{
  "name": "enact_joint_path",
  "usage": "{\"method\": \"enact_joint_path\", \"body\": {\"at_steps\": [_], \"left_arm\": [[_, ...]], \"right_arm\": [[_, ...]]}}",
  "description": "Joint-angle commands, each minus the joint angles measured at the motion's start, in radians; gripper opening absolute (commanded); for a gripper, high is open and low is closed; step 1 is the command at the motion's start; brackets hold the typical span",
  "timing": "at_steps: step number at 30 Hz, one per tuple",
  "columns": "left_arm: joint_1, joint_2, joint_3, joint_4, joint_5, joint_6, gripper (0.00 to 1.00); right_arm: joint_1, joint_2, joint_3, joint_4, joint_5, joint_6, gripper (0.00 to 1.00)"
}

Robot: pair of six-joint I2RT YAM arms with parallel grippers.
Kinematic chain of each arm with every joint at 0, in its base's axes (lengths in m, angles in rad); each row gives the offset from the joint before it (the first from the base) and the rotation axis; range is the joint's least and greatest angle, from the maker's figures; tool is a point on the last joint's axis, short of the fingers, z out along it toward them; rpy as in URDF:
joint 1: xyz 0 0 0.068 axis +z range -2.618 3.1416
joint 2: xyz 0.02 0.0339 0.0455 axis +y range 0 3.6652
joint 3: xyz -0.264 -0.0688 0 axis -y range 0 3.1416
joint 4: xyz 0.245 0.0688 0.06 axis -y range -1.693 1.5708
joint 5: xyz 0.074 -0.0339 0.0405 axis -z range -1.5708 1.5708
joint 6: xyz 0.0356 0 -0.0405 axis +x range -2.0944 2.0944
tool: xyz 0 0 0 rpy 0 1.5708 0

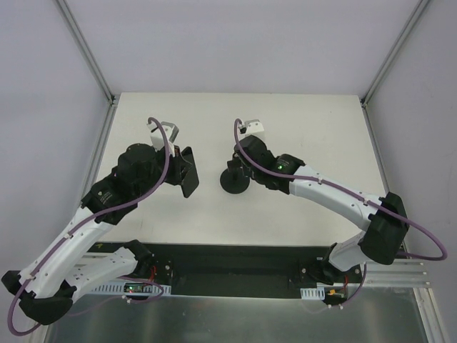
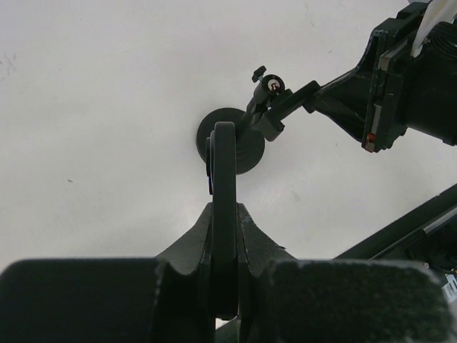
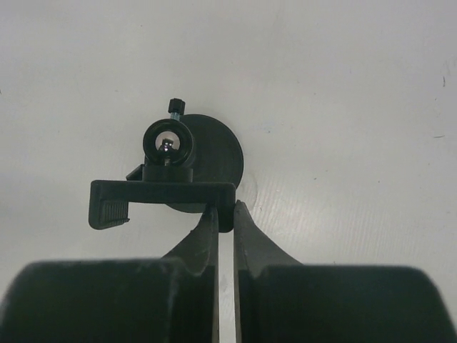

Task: Place the phone on the phone stand

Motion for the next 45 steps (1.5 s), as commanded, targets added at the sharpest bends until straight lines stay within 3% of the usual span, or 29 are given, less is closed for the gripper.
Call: {"method": "enact_joint_path", "body": {"at_steps": [1, 4, 8, 10, 14, 17, 19, 24, 27, 34, 41, 45], "left_arm": [[0.003, 0.028, 0.017, 0.08, 0.023, -0.047, 0.0], [0.003, 0.045, 0.009, 0.144, 0.144, -0.008, 0.0], [0.003, 0.046, -0.034, 0.294, 0.462, 0.067, 0.0], [0.003, 0.045, -0.058, 0.362, 0.552, 0.117, 0.0], [0.004, 0.014, -0.189, 0.595, 0.692, 0.167, 0.0], [0.004, 0.005, -0.287, 0.883, 0.781, 0.139, 0.0], [0.006, 0.048, -0.304, 1.049, 0.842, 0.108, 0.0], [0.006, 0.236, -0.235, 1.189, 1.003, 0.098, 0.0], [0.006, 0.33, -0.237, 1.365, 1.091, 0.082, 0.0], [0.029, 0.496, -0.132, 1.395, 1.224, 0.13, 0.0], [0.059, 0.64, -0.094, 1.514, 1.31, 0.075, 0.0], [0.075, 0.706, -0.03, 1.462, 1.391, 0.094, 0.0]], "right_arm": [[0.001, -0.031, -0.005, 0.059, 0.001, -0.145, 0.01], [-0.004, -0.06, -0.03, 0.096, -0.062, -0.229, 0.01], [-0.027, -0.117, -0.114, 0.142, -0.219, -0.37, 0.01], [-0.066, -0.154, -0.148, 0.17, -0.299, -0.409, 0.01], [-0.158, -0.199, -0.202, 0.202, -0.575, -0.475, 0.01], [-0.212, -0.193, -0.203, 0.2, -0.699, -0.496, 0.01], [-0.243, -0.18, -0.199, 0.208, -0.743, -0.493, 0.01], [-0.29, -0.136, -0.151, 0.182, -0.844, -0.473, 0.01], [-0.301, -0.122, -0.136, 0.177, -0.876, -0.472, 0.01], [-0.338, -0.119, -0.128, 0.177, -0.922, -0.461, 0.01], [-0.35, -0.108, -0.116, 0.171, -0.954, -0.456, 0.01], [-0.355, -0.097, -0.108, 0.171, -0.974, -0.46, 0.01]]}}
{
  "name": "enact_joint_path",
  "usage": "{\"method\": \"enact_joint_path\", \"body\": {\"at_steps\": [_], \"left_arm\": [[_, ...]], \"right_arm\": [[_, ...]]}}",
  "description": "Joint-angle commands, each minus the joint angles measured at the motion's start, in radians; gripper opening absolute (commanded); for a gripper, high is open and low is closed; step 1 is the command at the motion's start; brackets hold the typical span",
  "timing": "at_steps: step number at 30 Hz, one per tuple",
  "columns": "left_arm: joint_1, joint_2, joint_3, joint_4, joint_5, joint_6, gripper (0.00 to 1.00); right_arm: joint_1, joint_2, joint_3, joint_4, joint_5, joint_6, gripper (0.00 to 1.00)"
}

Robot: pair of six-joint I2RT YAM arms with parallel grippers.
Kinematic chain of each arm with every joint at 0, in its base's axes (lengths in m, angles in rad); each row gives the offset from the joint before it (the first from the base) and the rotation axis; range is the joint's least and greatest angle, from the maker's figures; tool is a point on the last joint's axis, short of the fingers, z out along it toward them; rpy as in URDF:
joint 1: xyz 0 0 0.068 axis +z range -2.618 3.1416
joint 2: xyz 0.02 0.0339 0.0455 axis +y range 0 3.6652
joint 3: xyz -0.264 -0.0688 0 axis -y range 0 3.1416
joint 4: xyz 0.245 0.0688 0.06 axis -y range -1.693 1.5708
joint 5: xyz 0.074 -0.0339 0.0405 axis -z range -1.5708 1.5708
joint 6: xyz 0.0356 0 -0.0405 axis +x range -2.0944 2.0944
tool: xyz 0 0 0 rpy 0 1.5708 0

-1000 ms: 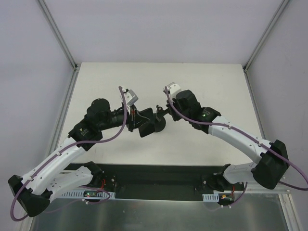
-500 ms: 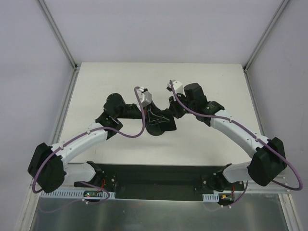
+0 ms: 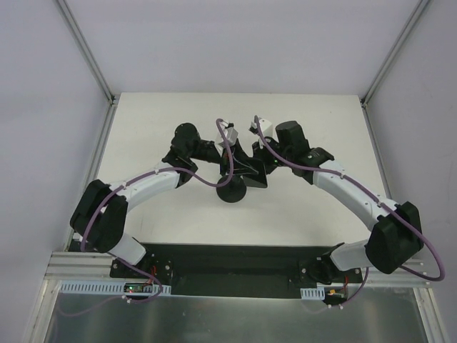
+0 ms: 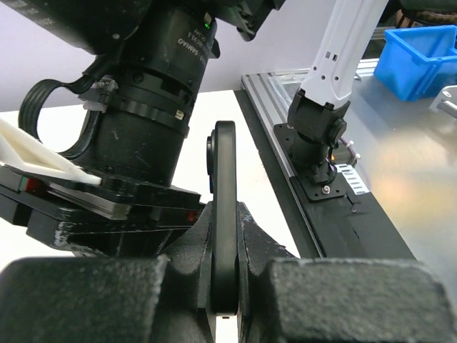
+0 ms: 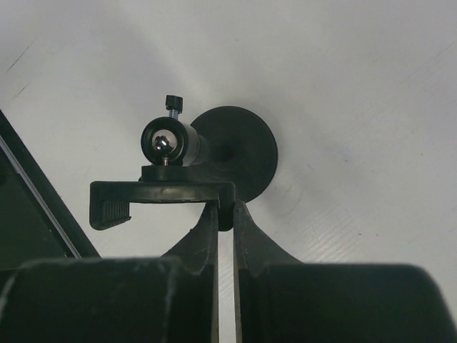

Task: Place the phone on the phone stand

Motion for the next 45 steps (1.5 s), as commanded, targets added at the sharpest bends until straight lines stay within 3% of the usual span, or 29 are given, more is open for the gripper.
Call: {"method": "enact_joint_path", "body": {"at_steps": [1, 18, 21, 32, 35, 39, 40, 42, 43, 45], "left_arm": [[0.027, 0.047, 0.106, 0.075, 0.136, 0.024, 0.0], [0.084, 0.168, 0.209, -0.063, 0.295, 0.062, 0.0], [0.084, 0.17, 0.198, -0.08, 0.277, 0.094, 0.0], [0.082, 0.046, 0.123, -0.457, 0.045, 0.44, 0.0], [0.082, -0.012, 0.079, -0.45, -0.062, 0.438, 0.0], [0.059, -0.118, -0.016, -0.374, -0.315, 0.392, 0.0], [0.036, -0.141, -0.068, -0.349, -0.501, 0.374, 0.0], [0.002, -0.195, -0.119, -0.294, -0.702, 0.328, 0.0], [-0.049, -0.206, -0.142, -0.287, -0.895, 0.322, 0.0], [-0.108, -0.214, -0.154, -0.289, -1.065, 0.344, 0.0]], "right_arm": [[-0.006, 0.007, 0.056, 0.006, -0.071, 0.005, 0.01], [-0.018, 0.033, 0.073, -0.003, -0.093, 0.009, 0.01], [-0.018, 0.036, 0.074, 0.0, -0.091, 0.01, 0.01], [-0.018, 0.035, 0.053, 0.037, -0.056, 0.05, 0.01], [-0.017, 0.02, 0.038, 0.063, 0.001, 0.074, 0.01], [0.008, -0.016, -0.017, 0.113, 0.11, 0.152, 0.01], [0.022, -0.022, -0.028, 0.121, 0.151, 0.176, 0.01], [0.064, -0.051, -0.054, 0.156, 0.284, 0.22, 0.01], [0.08, -0.063, -0.089, 0.175, 0.339, 0.289, 0.0], [0.13, -0.099, -0.131, 0.233, 0.502, 0.353, 0.0]]}}
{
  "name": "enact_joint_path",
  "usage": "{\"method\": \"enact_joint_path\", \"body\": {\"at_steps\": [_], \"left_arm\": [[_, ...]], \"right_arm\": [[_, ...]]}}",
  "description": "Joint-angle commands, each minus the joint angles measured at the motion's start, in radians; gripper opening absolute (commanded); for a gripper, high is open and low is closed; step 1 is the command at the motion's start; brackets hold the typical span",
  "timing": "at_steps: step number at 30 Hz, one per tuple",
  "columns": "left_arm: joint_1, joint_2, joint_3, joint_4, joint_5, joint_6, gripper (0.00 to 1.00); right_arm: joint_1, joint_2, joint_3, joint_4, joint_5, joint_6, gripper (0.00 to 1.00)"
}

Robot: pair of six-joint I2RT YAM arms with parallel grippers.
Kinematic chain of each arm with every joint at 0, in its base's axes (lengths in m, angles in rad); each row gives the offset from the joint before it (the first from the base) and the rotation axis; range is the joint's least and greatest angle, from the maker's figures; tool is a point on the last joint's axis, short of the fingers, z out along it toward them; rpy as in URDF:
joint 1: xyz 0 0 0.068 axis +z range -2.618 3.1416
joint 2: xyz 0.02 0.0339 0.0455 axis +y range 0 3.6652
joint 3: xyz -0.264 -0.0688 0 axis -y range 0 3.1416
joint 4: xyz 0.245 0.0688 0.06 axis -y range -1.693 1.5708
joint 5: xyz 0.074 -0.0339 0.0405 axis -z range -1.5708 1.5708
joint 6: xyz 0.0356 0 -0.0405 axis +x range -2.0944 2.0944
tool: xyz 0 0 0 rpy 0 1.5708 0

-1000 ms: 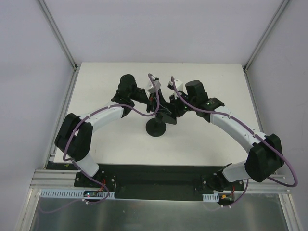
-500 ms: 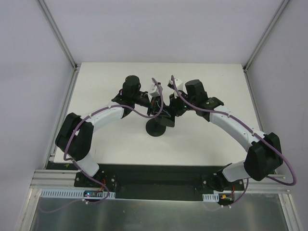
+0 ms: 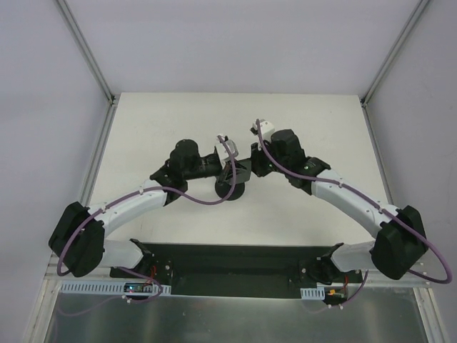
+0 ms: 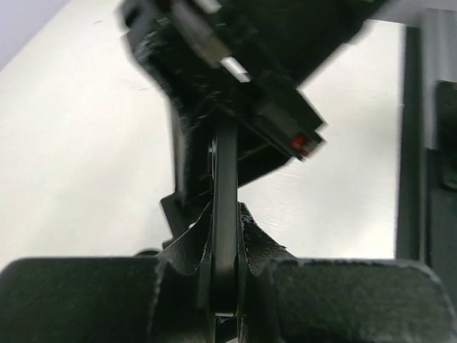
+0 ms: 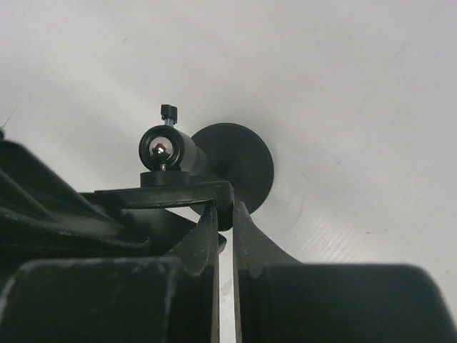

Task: Place the phone on the phone stand

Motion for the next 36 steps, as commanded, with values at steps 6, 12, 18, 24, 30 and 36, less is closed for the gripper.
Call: {"method": "enact_joint_path", "body": {"at_steps": [6, 12, 18, 24, 30, 36], "left_arm": [[-0.166, -0.03, -0.062, 0.128, -1.02, -0.087, 0.0], [-0.195, 0.042, -0.07, 0.229, -1.227, -0.149, 0.0], [-0.204, 0.068, -0.039, 0.204, -1.17, -0.202, 0.0], [-0.204, 0.024, -0.074, 0.181, -1.155, -0.205, 0.0], [-0.197, -0.059, -0.045, 0.014, -1.15, -0.238, 0.0], [-0.093, -0.159, -0.051, -0.102, -1.123, -0.282, 0.0]], "right_arm": [[0.228, -0.155, -0.156, 0.189, 0.769, 0.321, 0.0], [0.375, -0.115, -0.116, 0.215, 0.966, 0.399, 0.0], [0.449, -0.122, -0.099, 0.148, 0.96, 0.476, 0.01], [0.49, -0.286, -0.177, 0.064, 0.897, 0.43, 0.6], [0.467, -0.491, -0.292, 0.018, 0.788, 0.227, 0.77], [0.349, -0.63, -0.418, -0.018, 0.613, 0.239, 0.79]]}}
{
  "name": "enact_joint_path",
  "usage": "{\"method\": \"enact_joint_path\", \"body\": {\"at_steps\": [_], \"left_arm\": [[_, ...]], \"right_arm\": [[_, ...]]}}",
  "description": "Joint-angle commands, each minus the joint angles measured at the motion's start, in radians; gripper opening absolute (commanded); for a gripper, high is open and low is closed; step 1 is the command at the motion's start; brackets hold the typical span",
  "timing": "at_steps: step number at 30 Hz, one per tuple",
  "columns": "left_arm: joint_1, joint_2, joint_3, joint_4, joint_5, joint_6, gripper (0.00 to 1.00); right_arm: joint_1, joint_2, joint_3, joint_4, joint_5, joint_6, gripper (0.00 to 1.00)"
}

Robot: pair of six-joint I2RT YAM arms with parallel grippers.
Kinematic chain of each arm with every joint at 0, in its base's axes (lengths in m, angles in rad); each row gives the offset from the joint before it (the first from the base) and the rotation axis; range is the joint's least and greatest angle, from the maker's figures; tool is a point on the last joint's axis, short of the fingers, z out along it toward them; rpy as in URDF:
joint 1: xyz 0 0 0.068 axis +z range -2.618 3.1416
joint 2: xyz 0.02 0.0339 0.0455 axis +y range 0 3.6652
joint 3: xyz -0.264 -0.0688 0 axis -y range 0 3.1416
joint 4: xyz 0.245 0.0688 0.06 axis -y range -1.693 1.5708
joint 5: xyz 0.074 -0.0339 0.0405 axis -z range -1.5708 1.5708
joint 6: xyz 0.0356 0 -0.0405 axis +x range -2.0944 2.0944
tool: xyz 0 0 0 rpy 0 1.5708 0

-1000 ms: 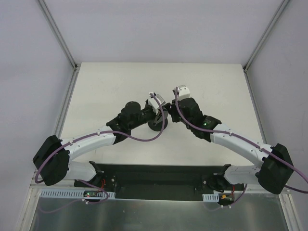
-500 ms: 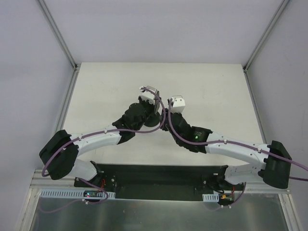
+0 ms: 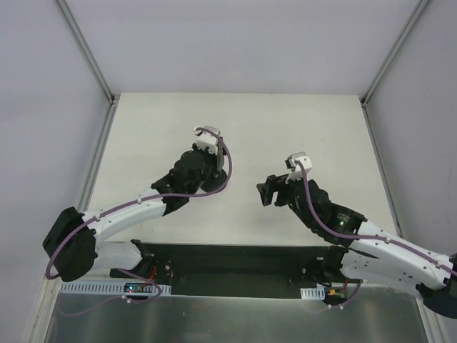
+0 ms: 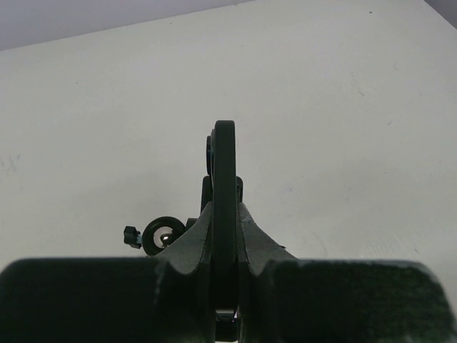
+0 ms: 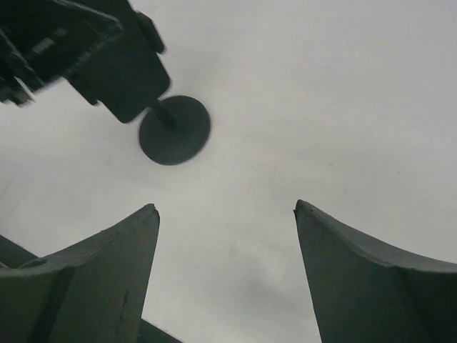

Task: Place the phone on the phone stand

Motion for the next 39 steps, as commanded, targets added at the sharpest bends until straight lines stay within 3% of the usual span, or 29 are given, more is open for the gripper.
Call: {"method": "enact_joint_path", "body": {"at_steps": [1, 6, 10, 11, 13, 17, 18, 20, 24, 28, 39], "left_arm": [[0.106, -0.105, 0.004, -0.087, -0.023, -0.036, 0.0], [0.249, -0.21, -0.037, -0.075, -0.008, 0.053, 0.0], [0.418, -0.285, -0.108, 0.072, 0.078, 0.159, 0.0], [0.515, -0.29, -0.111, 0.082, 0.116, 0.165, 0.0], [0.611, -0.287, -0.119, 0.115, 0.177, 0.177, 0.0], [0.838, -0.227, -0.098, 0.204, 0.395, 0.138, 0.0], [0.937, -0.204, -0.076, 0.21, 0.555, 0.127, 0.0], [0.998, -0.135, -0.035, 0.221, 0.674, 0.174, 0.0], [1.074, -0.021, 0.042, 0.218, 0.859, 0.232, 0.0], [1.163, 0.057, 0.064, 0.296, 0.947, 0.187, 0.0], [1.239, 0.141, 0.177, 0.241, 0.951, 0.207, 0.0]], "right_arm": [[-0.069, -0.082, -0.086, -0.039, -0.145, -0.025, 0.79], [-0.08, -0.107, -0.11, -0.034, -0.186, -0.033, 0.79], [-0.08, -0.122, -0.132, -0.008, -0.211, -0.059, 0.78], [-0.08, -0.124, -0.133, -0.007, -0.214, -0.062, 0.78], [-0.083, -0.131, -0.138, -0.002, -0.226, -0.065, 0.78], [-0.088, -0.139, -0.153, 0.004, -0.255, -0.075, 0.78], [-0.089, -0.139, -0.155, 0.004, -0.26, -0.077, 0.78], [-0.094, -0.142, -0.156, 0.004, -0.272, -0.083, 0.78], [-0.103, -0.162, -0.159, 0.0, -0.292, -0.08, 0.78], [-0.117, -0.171, -0.158, -0.01, -0.301, -0.088, 0.78], [-0.155, -0.138, -0.146, -0.017, -0.344, -0.099, 0.78]]}}
